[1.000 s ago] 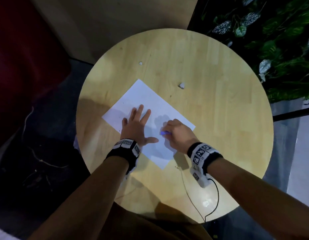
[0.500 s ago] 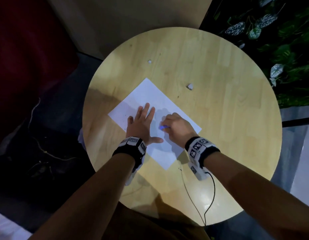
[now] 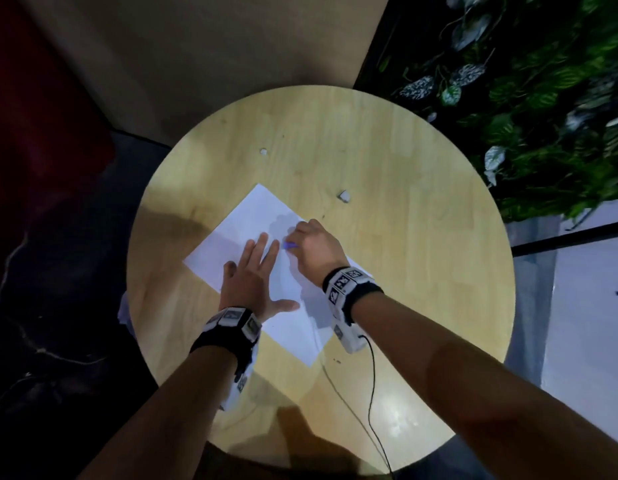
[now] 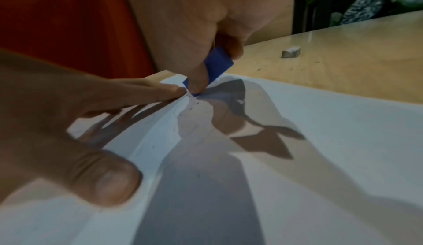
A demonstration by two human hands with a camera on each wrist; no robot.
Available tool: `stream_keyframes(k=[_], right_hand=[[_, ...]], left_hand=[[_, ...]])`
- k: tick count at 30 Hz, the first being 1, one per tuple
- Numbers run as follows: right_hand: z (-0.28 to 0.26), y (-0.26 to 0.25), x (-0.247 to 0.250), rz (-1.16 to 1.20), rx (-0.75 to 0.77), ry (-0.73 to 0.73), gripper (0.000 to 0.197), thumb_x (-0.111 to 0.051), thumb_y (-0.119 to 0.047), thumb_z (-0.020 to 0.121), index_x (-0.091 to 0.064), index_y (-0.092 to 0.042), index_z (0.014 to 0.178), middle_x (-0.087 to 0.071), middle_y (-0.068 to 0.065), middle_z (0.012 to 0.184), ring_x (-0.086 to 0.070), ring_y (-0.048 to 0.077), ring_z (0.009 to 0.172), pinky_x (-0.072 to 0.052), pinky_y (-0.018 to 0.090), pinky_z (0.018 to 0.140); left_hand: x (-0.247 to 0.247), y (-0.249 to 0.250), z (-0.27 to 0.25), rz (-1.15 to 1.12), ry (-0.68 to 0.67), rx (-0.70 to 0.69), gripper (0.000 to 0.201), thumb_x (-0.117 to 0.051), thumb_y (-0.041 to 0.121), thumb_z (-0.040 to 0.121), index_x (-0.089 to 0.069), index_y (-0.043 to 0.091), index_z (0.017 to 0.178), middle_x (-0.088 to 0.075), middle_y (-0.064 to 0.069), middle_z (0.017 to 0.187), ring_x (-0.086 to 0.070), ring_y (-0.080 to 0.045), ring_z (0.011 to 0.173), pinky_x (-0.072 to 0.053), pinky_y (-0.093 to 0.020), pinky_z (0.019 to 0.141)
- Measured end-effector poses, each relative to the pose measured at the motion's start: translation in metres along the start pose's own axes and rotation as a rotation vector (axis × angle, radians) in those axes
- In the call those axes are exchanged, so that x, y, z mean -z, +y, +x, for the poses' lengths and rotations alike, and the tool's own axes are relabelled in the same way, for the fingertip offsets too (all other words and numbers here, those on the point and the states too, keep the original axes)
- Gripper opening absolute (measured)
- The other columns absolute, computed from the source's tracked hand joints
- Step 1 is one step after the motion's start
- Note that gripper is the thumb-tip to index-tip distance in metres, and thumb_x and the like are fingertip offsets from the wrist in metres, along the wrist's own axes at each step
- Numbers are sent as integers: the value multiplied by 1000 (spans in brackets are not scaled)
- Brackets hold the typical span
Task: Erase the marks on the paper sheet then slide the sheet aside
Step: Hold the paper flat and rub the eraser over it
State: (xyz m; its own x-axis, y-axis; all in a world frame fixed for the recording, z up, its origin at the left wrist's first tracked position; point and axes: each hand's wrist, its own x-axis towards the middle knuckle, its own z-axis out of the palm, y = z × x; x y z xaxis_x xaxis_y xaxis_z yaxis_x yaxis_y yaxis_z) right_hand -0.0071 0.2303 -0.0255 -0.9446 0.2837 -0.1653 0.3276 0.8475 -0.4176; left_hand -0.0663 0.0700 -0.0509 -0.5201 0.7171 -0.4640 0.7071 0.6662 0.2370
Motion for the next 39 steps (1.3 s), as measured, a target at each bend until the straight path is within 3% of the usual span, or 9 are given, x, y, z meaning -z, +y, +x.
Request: stream_keyframes(k=[8,11,14,18,23,27,32,34,39], right_hand=[[-26,2,-12,-81,248,-128,23,-72,-3,68,-74,-17,87,-60,1,84,-54,26,83,-48,32,58],[-2,-3,-4,-48,107,-77,14,-63,-9,83,-72,-15,92,-60,1,90,-52,24,93,-50,36,64],[-7,-11,-10,0,4,-23,14,-61,-10,85,-71,-14,94,-60,1,91,-51,24,94,-49,36,65],[-47,-6,-17,-1,159,-107,25,-78,-12,69,-72,-14,93,-61,3,89,-53,25,87,-47,32,60],[-10,-9,-2,-36,84,-83,14,-63,-11,83,-71,-13,94,-60,4,92,-52,26,95,-50,37,66],[-7,-12,-8,-22,12,-51,13,-60,-11,82,-69,-12,92,-59,3,91,-51,25,96,-50,38,66],[-50,-4,-20,-12,172,-107,16,-73,-18,74,-72,-17,91,-61,0,90,-52,24,87,-46,29,63],[-46,-3,-17,-5,149,-94,14,-70,-15,80,-73,-17,93,-61,-1,92,-51,22,89,-41,26,63],[-16,-1,-13,27,-40,54,18,-60,-8,85,-72,-15,97,-63,1,96,-52,24,98,-49,34,65]], left_hand=[[7,5,2,-9,-50,19,129,-60,84,71,15,28,159,26,4,165,13,-21,155,-22,-50,117],[9,5,1,-17,-65,27,129,-62,82,72,15,28,159,26,4,165,14,-20,155,-20,-50,118],[8,5,2,-12,-71,39,131,-63,84,70,16,28,159,27,5,165,15,-20,154,-21,-49,118],[5,5,3,9,-63,40,133,-60,87,67,14,27,160,26,5,165,13,-20,155,-22,-50,117],[9,6,3,-21,-71,40,131,-66,82,70,13,28,160,25,5,165,14,-20,155,-21,-49,117],[11,9,2,-15,-84,48,134,-67,82,68,13,26,160,24,4,166,13,-21,155,-23,-49,116],[11,8,1,-12,-94,47,133,-65,83,69,14,26,160,25,4,166,14,-21,155,-20,-53,117],[10,7,1,-5,-95,44,133,-63,84,69,15,26,160,27,4,165,14,-21,155,-19,-53,117],[7,7,3,-33,-86,48,130,-66,80,71,15,28,160,28,5,165,15,-20,154,-18,-54,117]])
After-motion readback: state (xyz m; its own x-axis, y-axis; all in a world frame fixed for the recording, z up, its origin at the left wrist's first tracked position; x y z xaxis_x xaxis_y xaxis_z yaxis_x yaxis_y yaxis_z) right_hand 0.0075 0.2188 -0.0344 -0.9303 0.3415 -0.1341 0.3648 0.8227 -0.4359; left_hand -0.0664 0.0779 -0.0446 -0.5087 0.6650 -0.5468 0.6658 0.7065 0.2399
